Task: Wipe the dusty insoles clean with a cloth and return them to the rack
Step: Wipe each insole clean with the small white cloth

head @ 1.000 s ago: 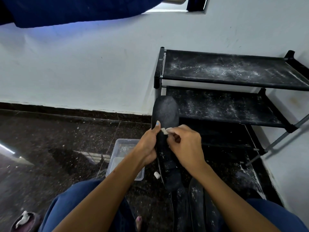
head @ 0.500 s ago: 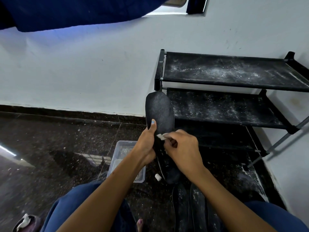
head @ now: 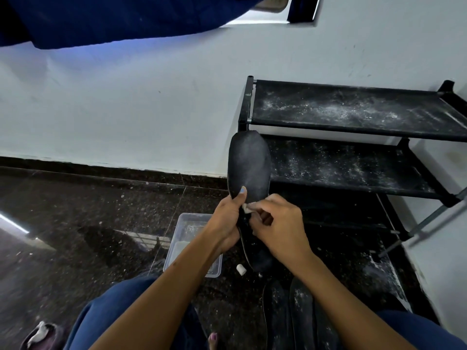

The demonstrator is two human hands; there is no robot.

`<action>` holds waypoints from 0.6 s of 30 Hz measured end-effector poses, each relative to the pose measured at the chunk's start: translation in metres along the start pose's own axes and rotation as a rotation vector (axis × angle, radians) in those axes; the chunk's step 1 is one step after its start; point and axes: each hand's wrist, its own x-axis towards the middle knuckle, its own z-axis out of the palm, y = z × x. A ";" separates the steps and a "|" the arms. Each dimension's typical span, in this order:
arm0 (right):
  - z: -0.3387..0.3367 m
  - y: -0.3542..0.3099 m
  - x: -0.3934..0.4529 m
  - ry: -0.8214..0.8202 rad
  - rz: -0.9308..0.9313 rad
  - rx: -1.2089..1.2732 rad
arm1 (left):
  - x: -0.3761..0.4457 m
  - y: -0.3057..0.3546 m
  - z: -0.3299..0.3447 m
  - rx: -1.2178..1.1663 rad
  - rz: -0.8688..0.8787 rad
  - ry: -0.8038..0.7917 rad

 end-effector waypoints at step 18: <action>0.005 -0.008 -0.010 -0.059 0.078 0.016 | 0.005 -0.003 -0.004 -0.030 0.005 -0.041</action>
